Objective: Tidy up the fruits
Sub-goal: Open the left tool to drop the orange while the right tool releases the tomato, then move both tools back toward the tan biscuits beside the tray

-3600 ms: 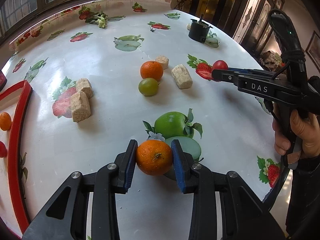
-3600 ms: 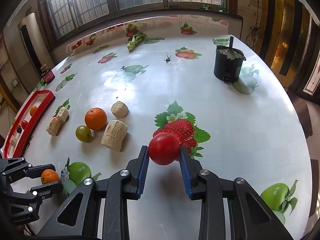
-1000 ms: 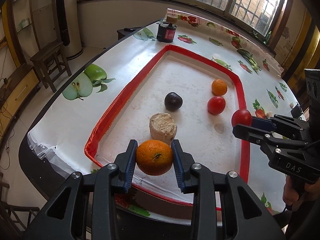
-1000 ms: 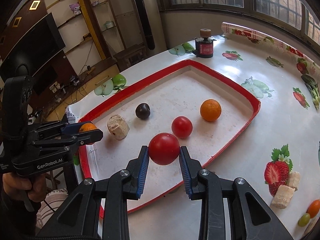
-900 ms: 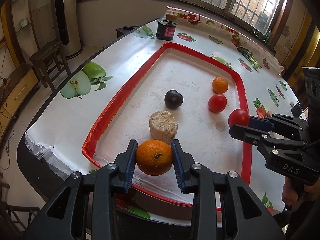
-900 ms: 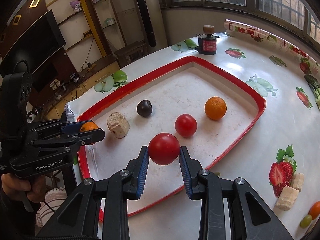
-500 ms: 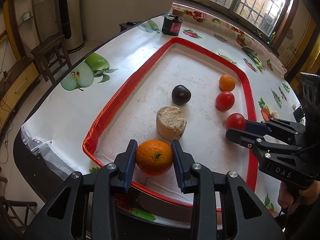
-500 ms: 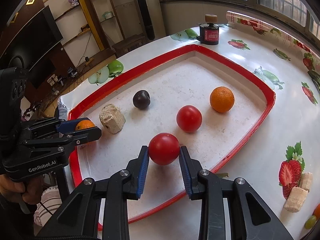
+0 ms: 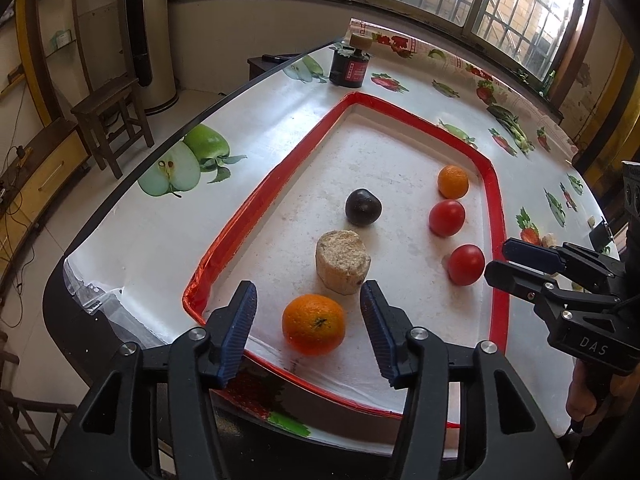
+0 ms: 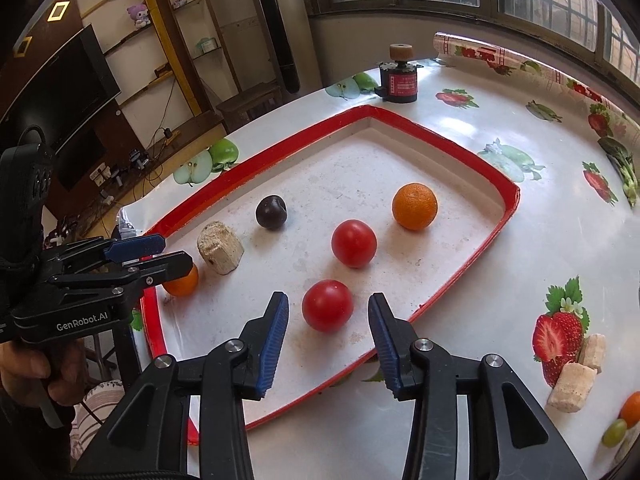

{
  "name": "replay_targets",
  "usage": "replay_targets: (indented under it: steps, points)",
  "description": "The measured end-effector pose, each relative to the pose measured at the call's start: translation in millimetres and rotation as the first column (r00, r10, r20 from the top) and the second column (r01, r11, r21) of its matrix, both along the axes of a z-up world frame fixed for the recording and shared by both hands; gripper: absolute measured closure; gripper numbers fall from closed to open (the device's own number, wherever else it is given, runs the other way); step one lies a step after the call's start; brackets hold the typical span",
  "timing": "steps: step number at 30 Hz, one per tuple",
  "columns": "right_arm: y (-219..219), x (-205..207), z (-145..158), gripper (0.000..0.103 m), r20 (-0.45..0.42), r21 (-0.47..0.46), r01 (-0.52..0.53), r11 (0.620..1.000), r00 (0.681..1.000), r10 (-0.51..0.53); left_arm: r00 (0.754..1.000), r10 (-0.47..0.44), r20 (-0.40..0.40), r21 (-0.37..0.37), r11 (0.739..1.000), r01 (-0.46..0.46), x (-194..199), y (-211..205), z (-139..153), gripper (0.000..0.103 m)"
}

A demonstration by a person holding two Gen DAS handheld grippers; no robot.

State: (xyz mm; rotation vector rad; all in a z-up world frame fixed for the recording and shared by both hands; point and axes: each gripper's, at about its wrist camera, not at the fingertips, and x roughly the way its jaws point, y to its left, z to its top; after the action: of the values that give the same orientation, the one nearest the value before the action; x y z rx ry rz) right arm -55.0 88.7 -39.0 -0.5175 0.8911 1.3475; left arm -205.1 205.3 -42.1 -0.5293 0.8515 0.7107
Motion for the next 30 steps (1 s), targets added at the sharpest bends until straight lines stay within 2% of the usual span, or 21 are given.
replay_targets:
  steps: [4, 8, 12, 30]
  points:
    - [-13, 6, 11, 0.05, 0.006, 0.028, 0.022, 0.999, 1.0, -0.022, 1.0, -0.005, 0.005, 0.005, 1.0, 0.005, 1, -4, 4, 0.051]
    - [-28, 13, 20, 0.049, 0.013, 0.048, 0.046, 0.998, 0.999, -0.046, 1.0, -0.016, 0.01, 0.014, 1.0, 0.016, 4, -10, 10, 0.051]
    - [-45, 22, 25, 0.043, 0.016, 0.064, 0.079, 0.995, 0.997, -0.081, 0.999, -0.037, 0.011, 0.021, 0.999, 0.036, 9, -17, 13, 0.051]
    - [-130, 70, 31, 0.042, 0.014, 0.083, 0.251, 0.964, 0.967, -0.253, 0.986, -0.169, 0.009, 0.017, 0.986, 0.169, 51, -63, 18, 0.051]
